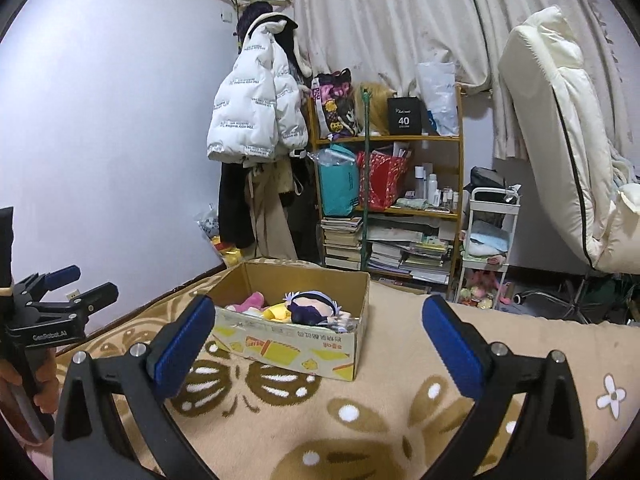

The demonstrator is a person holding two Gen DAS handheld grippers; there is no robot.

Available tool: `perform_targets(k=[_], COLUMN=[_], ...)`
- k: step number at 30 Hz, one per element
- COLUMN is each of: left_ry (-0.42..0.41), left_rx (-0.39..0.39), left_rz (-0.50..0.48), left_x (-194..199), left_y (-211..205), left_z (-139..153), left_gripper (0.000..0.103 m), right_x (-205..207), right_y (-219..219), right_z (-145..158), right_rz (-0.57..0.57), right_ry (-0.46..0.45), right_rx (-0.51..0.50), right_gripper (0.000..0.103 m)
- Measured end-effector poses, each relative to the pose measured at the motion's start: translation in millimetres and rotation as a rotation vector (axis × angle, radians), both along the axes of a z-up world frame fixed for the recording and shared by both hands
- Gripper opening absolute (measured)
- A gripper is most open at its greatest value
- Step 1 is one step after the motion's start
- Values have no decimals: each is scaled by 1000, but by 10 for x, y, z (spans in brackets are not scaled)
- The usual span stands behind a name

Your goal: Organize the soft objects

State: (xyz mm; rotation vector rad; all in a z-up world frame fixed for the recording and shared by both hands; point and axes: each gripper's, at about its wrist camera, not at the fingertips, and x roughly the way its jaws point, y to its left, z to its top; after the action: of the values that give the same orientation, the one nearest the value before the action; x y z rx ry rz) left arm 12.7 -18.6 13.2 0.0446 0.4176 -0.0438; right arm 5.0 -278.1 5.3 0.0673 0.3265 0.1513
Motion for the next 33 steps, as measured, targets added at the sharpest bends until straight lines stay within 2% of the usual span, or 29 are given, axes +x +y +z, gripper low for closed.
perform_targets(k=[2, 11, 15, 33], left_ry=[-32, -51, -44, -15], left_rx=[11, 23, 28, 25], left_rz=[18, 5, -1, 29], left_x=[-111, -226, -226, -157], left_y=[8, -31, -44, -65], left_z=[-53, -152, -187, -260], left_gripper=[102, 102, 102, 102], right_x=[-66, -291, -321, -278], right_y=[-17, -122, -150, -227], right_z=[-24, -194, -170, -290], right_rz=[-6, -40, -45, -83], right_ry=[-1, -11, -32, 2], right_rx=[8, 7, 16, 35], right_gripper=[103, 103, 103, 103])
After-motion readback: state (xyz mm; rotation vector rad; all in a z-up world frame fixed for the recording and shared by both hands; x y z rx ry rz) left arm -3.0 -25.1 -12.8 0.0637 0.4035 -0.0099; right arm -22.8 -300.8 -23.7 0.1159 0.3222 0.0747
